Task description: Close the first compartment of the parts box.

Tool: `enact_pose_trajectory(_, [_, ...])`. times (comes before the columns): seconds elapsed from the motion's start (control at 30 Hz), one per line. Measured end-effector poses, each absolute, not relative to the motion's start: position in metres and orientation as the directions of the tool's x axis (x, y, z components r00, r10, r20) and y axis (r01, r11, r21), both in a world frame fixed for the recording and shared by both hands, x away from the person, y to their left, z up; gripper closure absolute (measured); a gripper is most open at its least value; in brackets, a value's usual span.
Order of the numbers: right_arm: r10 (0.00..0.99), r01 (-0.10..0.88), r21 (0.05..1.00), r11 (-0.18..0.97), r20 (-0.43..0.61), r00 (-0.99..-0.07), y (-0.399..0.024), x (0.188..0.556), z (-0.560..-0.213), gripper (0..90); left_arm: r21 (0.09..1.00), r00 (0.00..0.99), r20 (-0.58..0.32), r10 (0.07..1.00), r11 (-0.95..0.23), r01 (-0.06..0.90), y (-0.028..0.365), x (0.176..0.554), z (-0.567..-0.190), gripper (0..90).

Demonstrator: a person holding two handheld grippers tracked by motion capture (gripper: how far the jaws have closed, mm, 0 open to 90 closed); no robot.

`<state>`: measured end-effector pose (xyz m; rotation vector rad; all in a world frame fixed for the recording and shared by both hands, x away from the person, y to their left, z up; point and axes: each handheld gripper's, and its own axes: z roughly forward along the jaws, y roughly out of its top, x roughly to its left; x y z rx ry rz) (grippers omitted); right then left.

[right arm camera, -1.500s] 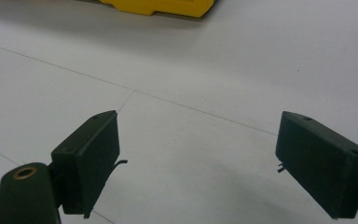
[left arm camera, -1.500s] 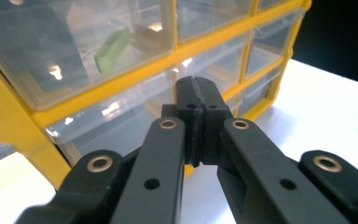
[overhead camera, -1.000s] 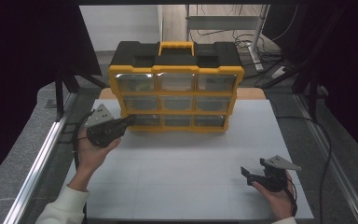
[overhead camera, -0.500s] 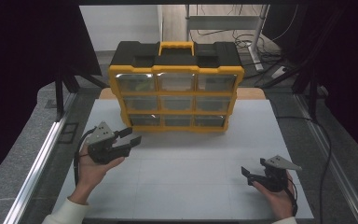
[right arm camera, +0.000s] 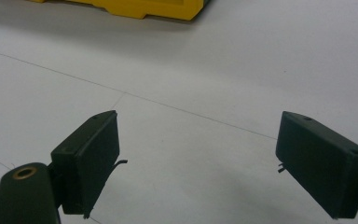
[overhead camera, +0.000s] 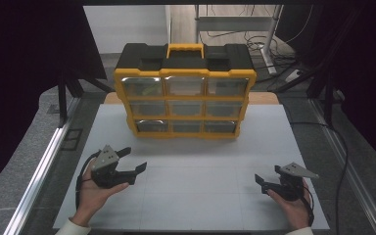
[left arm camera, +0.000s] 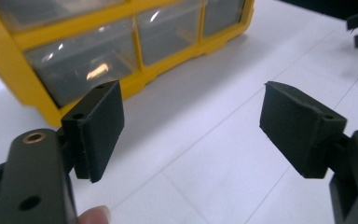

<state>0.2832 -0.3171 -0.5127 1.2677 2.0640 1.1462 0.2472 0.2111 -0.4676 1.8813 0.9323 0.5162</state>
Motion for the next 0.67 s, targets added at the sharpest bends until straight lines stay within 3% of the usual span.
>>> enact_pose_trajectory(0.27, [0.870, 0.486, 0.838, 0.247, 0.030, -0.492, -0.315, 0.283, -0.512, 13.4, 0.865, 0.613, -0.043, 0.789, -0.277, 0.417, 0.215, 0.240, -0.493, 19.3])
enact_pose_trajectory(0.67, [0.862, 0.478, 0.840, 0.256, 0.025, -0.506, -0.314, 0.283, -0.512, 13.2, 0.868, 0.603, -0.041, 0.797, -0.270, 0.416, 0.216, 0.242, -0.495, 18.7])
